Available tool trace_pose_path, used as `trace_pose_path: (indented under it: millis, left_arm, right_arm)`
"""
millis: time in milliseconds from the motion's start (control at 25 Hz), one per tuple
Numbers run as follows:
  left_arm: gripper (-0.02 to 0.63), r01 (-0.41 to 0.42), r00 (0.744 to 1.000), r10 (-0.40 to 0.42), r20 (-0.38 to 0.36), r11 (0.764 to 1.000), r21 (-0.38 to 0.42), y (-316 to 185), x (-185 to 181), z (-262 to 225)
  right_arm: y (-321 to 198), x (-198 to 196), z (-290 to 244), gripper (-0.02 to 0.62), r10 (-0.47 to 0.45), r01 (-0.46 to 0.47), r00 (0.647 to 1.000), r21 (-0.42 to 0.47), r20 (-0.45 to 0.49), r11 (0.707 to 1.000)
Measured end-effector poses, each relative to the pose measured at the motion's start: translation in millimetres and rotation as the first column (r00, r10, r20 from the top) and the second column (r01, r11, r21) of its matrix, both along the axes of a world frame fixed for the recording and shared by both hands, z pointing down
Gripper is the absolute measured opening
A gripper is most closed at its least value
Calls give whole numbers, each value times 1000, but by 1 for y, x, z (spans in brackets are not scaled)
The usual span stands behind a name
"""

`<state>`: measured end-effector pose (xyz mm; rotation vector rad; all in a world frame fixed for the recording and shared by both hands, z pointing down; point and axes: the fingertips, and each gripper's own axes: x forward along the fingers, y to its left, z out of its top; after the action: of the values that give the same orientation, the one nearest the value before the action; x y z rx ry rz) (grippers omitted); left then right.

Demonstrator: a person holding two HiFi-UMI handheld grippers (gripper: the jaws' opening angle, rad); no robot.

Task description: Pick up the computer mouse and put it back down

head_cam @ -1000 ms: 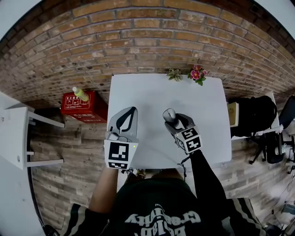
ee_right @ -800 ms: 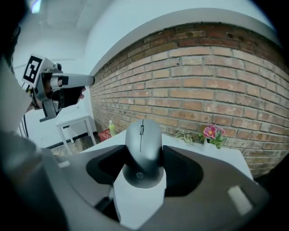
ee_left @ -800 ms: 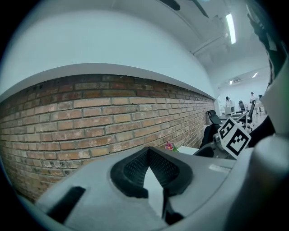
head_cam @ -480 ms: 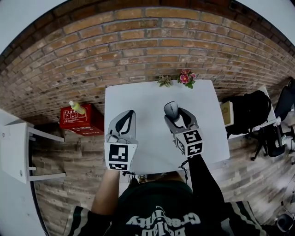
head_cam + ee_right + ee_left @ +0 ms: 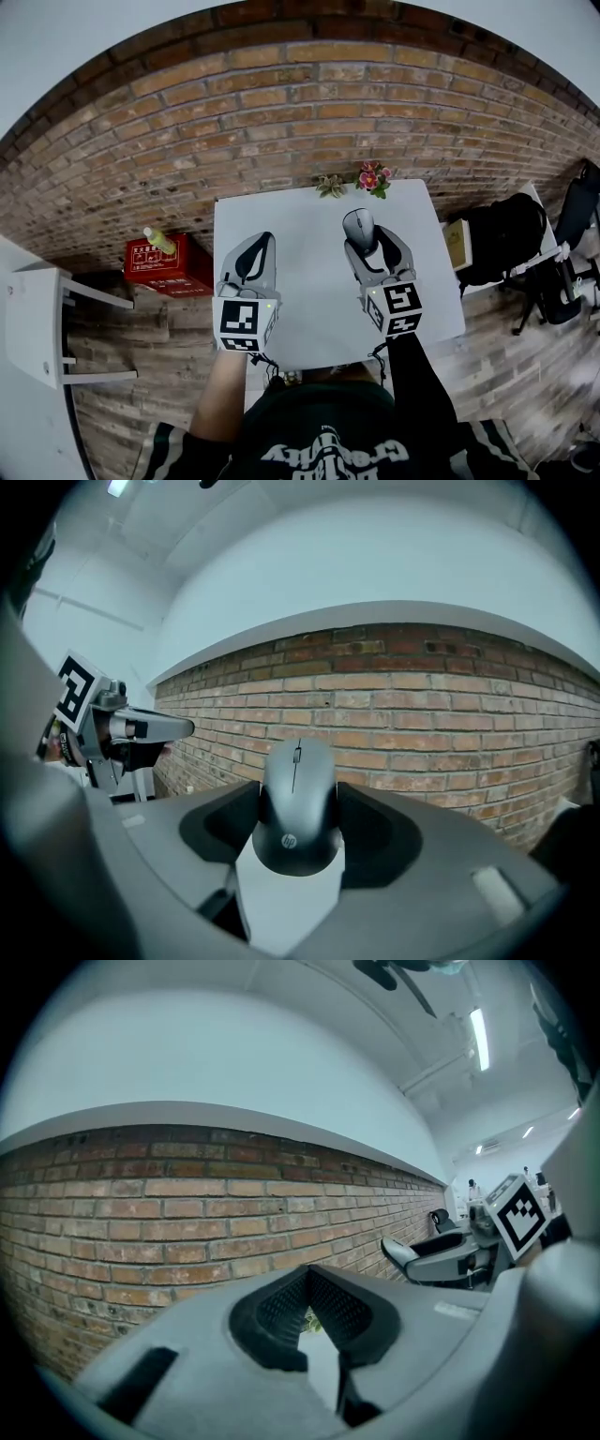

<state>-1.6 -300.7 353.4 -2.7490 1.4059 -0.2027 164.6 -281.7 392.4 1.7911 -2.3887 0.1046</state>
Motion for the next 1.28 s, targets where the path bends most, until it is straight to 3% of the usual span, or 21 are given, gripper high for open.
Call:
trace_pose_path:
  millis: [280, 1280]
  left_arm:
    - [6, -19, 1000, 19, 9, 1000, -1, 0, 12, 3]
    - [6, -21, 1000, 20, 14, 998, 63, -8, 21, -24]
  right_arm:
    - [5, 10, -2, 275, 13, -14, 999, 27, 40, 1000]
    - [7, 25, -53, 275, 52, -56, 998, 182, 28, 982]
